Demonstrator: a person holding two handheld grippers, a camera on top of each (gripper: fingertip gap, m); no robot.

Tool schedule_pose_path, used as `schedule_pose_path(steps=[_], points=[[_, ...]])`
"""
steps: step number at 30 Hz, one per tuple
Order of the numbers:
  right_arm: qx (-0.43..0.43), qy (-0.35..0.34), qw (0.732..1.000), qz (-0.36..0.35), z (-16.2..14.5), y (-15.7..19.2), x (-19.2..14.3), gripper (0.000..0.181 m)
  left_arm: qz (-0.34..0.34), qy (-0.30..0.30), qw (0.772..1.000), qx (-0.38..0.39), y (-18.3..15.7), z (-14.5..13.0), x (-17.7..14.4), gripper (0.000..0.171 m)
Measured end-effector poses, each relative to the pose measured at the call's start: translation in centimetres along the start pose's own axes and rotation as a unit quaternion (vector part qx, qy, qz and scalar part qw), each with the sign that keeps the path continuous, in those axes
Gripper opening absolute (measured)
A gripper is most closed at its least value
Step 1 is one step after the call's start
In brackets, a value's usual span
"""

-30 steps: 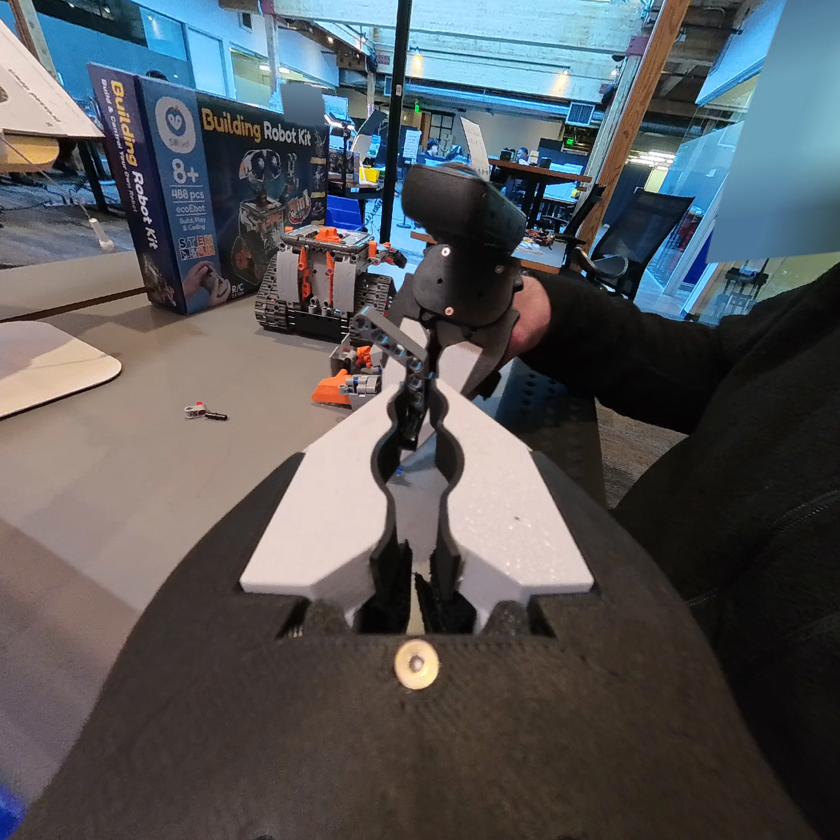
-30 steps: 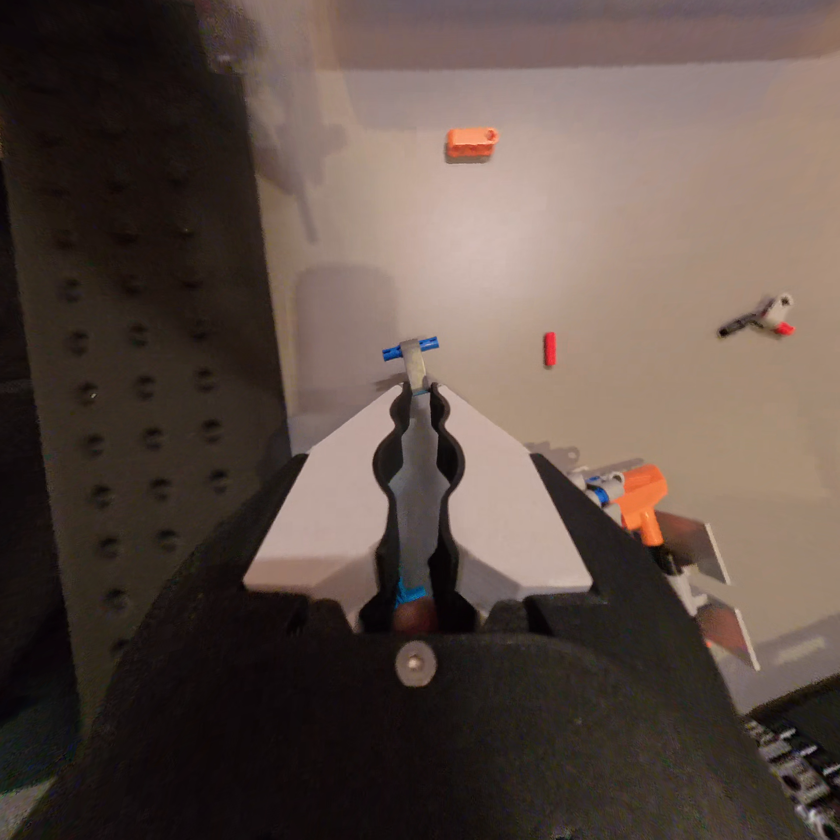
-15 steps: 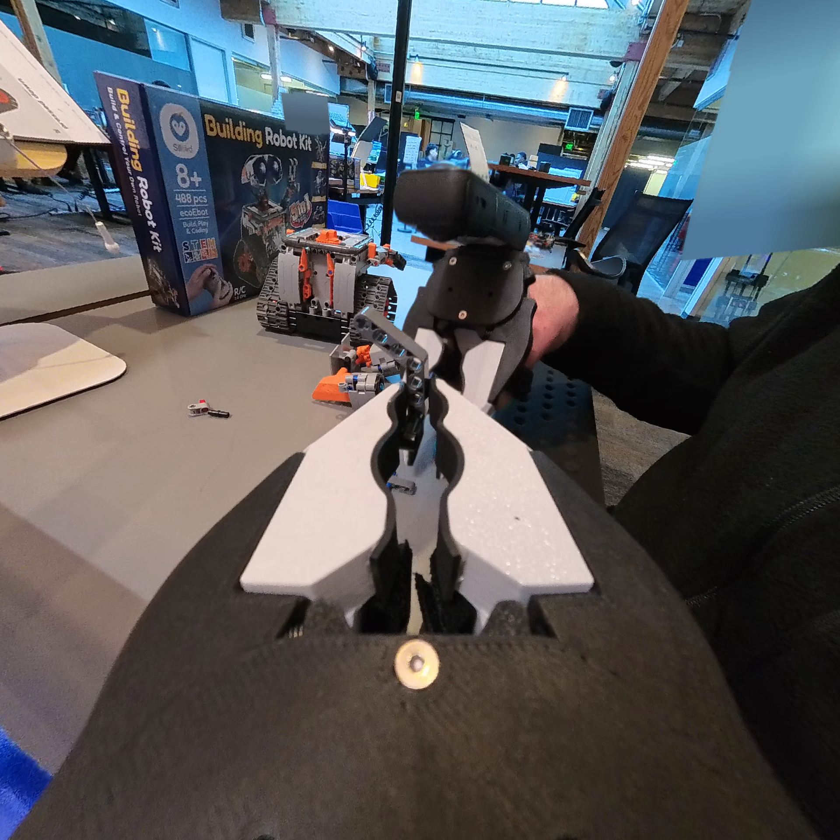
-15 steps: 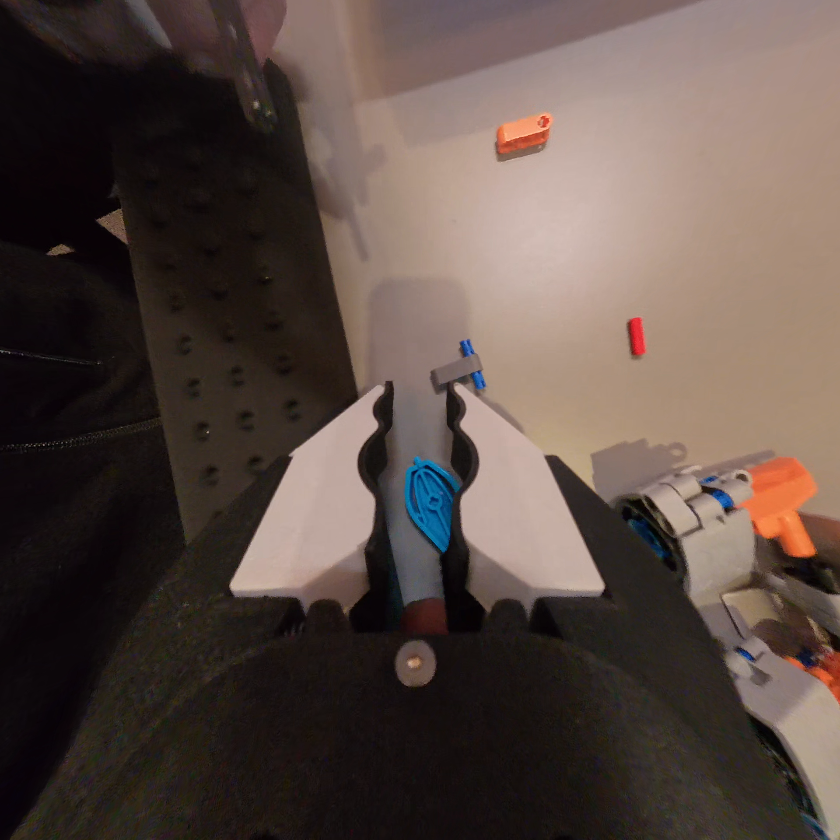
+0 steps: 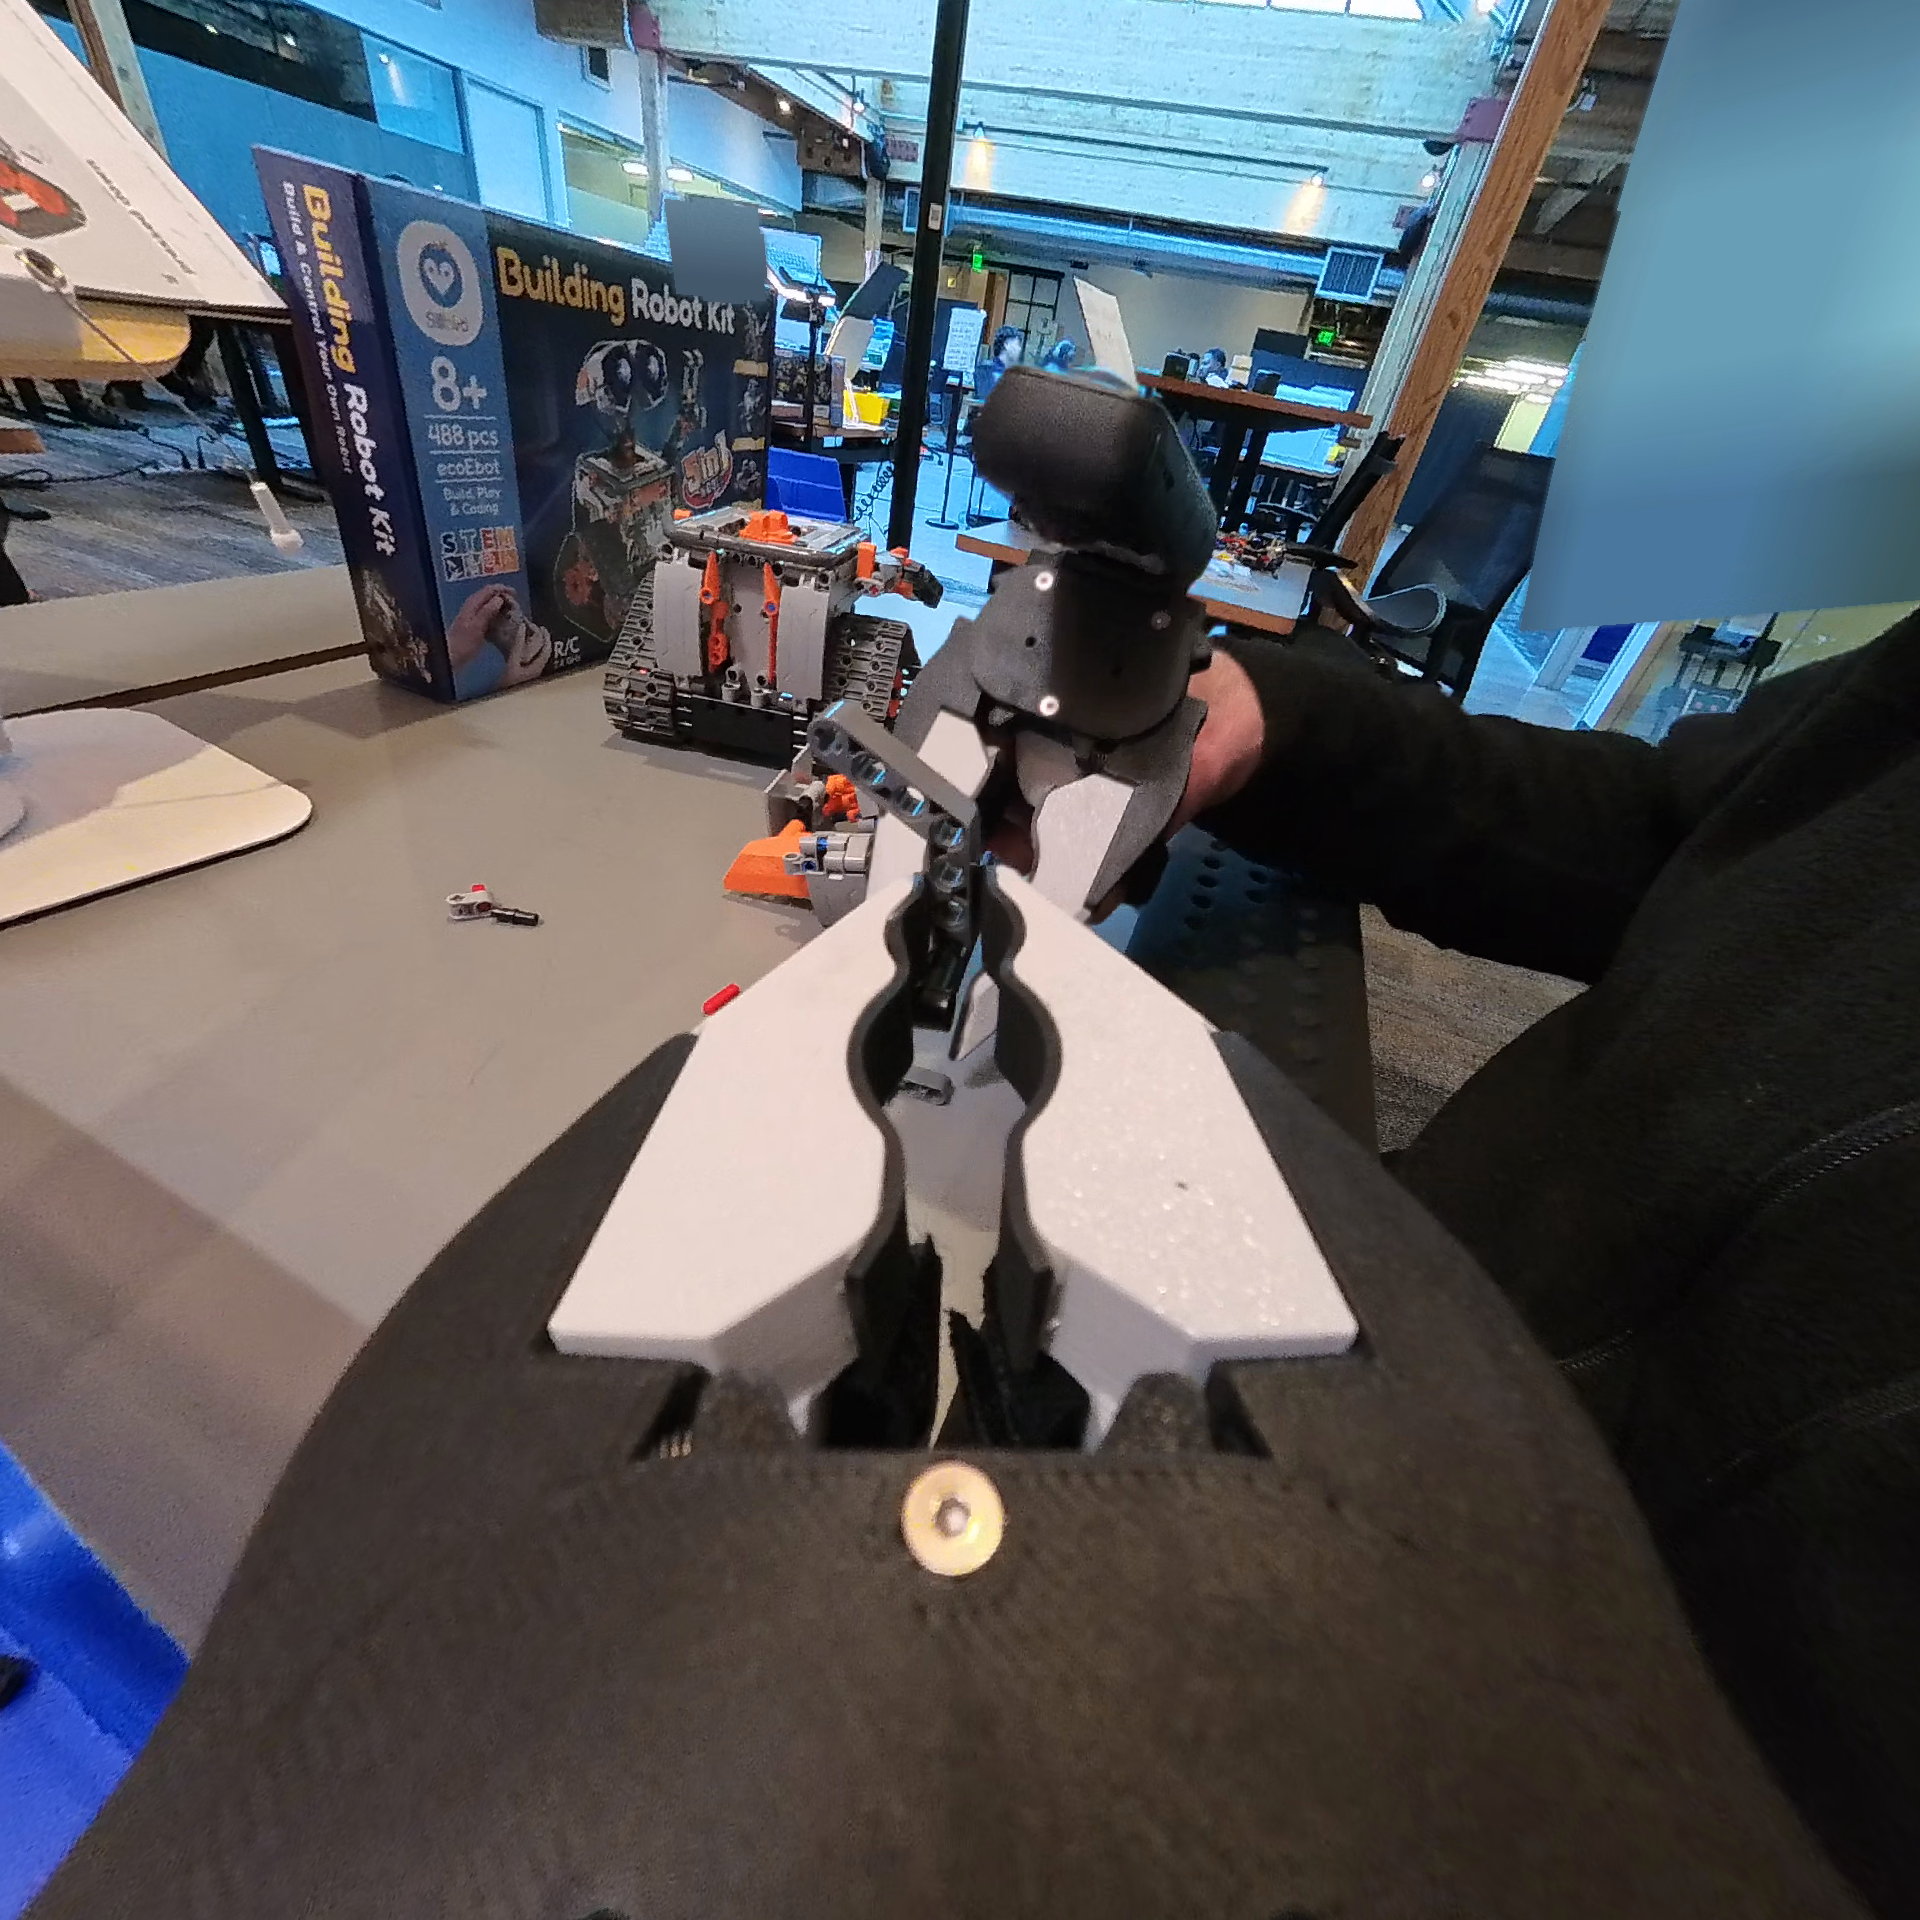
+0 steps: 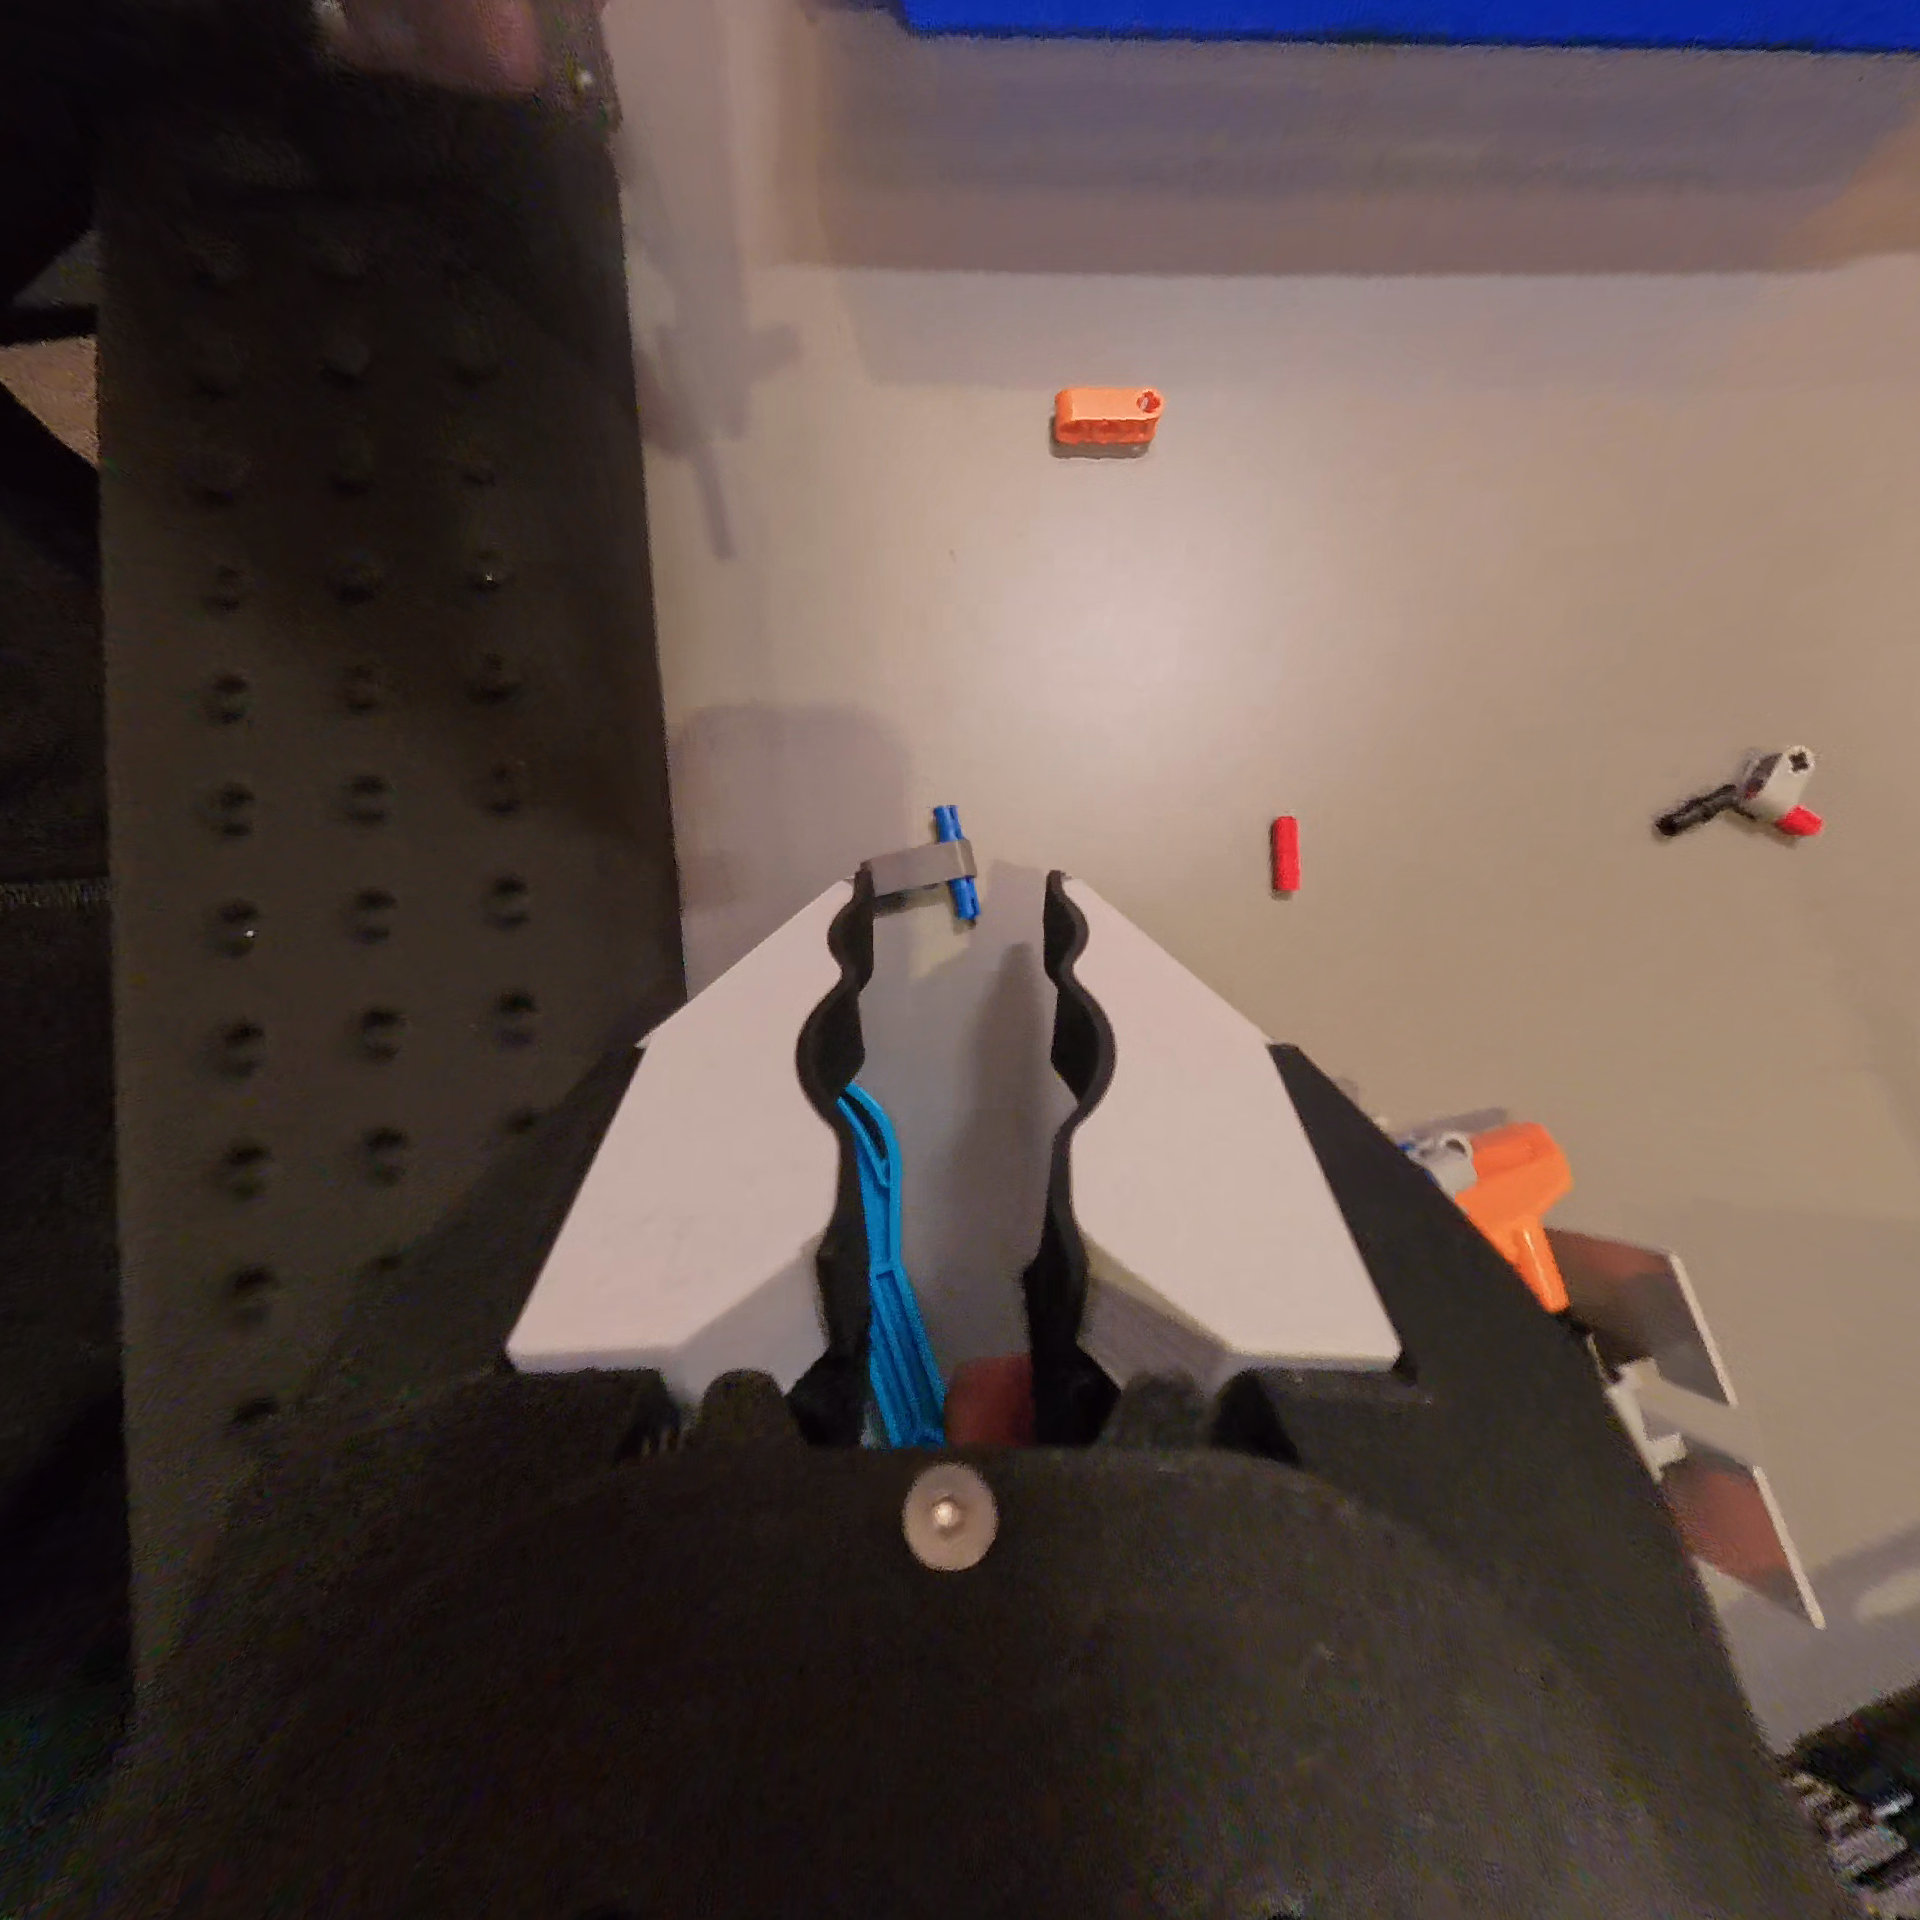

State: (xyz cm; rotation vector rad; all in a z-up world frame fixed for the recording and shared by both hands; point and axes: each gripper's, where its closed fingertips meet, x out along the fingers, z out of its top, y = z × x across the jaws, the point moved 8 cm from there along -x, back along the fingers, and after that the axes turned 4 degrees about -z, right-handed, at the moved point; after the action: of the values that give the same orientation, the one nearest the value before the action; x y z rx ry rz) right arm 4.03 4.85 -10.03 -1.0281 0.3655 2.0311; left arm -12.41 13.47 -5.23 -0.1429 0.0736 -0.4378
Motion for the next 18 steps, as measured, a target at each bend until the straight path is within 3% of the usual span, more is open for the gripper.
schedule_pose_path(steps=[18], points=[[0.003, -0.002, 0.999, 0.046, -0.38, 0.38, 0.99, 0.025, -0.004, -0.008, 1.000, -0.010, 0.19, 0.01, -0.16, 0.005]])
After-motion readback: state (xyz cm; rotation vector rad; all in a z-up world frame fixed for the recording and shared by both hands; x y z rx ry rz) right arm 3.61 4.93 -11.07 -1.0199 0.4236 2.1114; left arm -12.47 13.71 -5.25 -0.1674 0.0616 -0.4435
